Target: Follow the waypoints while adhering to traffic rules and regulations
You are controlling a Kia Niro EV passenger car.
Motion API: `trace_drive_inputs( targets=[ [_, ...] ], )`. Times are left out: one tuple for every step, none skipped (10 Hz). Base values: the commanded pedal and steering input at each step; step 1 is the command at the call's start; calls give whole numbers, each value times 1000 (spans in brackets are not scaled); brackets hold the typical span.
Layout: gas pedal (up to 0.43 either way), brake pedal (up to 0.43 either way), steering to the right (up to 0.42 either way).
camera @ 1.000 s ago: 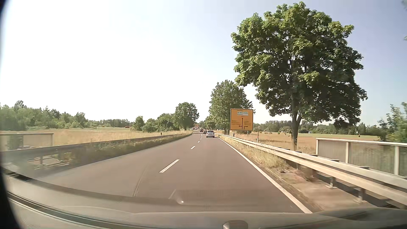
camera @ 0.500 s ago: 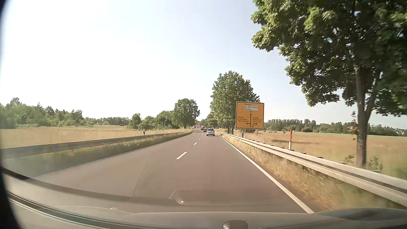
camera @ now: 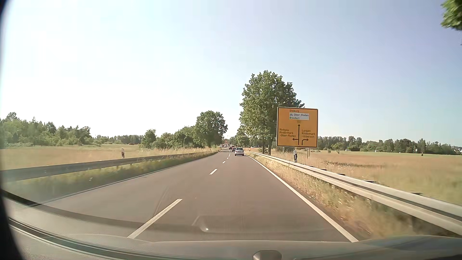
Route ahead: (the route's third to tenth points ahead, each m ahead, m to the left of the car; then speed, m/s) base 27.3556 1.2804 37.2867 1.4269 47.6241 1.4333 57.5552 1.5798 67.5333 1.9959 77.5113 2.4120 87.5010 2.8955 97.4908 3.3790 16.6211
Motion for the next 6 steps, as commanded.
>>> trace_drive_inputs(
  targets=[
    [0, 18, -3],
    [0, 18, -3],
    [0, 18, -2],
    [0, 18, -2],
    [0, 18, -2],
    [0, 18, -2]
  ],
)
